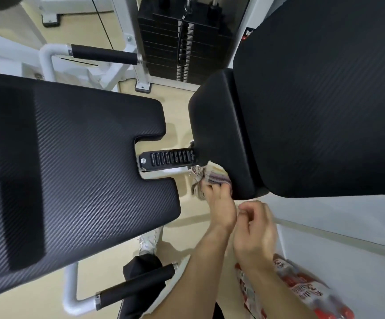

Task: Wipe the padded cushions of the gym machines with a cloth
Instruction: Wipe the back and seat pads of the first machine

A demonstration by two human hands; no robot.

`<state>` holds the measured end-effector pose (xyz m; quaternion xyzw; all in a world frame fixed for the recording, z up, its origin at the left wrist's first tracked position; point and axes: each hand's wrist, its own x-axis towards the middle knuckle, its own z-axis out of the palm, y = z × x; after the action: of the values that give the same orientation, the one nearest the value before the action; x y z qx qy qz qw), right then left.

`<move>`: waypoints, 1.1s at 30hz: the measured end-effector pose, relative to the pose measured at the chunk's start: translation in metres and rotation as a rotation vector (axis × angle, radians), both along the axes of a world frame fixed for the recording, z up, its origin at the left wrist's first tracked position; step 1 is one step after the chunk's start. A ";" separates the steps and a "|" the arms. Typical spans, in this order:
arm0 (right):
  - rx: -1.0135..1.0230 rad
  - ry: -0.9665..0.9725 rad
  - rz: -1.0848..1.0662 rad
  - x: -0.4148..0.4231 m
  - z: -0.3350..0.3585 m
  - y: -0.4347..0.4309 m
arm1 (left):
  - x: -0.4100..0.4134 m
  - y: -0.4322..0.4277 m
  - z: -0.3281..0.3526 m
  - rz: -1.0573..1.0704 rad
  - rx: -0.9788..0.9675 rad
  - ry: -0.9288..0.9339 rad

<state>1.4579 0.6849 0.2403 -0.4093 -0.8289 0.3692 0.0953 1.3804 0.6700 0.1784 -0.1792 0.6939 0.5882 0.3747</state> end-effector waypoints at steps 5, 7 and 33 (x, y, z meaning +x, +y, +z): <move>-0.522 -0.115 -0.287 -0.007 -0.025 0.002 | -0.066 0.004 -0.012 0.142 0.017 0.011; -0.780 -0.119 -0.433 -0.023 -0.032 0.004 | -0.095 0.007 -0.023 0.081 0.004 0.013; -1.032 -0.289 -0.660 -0.054 -0.069 -0.005 | -0.056 -0.027 -0.047 0.202 0.180 -0.311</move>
<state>1.4041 0.6800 0.1709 -0.6826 -0.3784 0.6139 -0.1186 1.3248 0.6431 0.1316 -0.3023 0.5506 0.6478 0.4310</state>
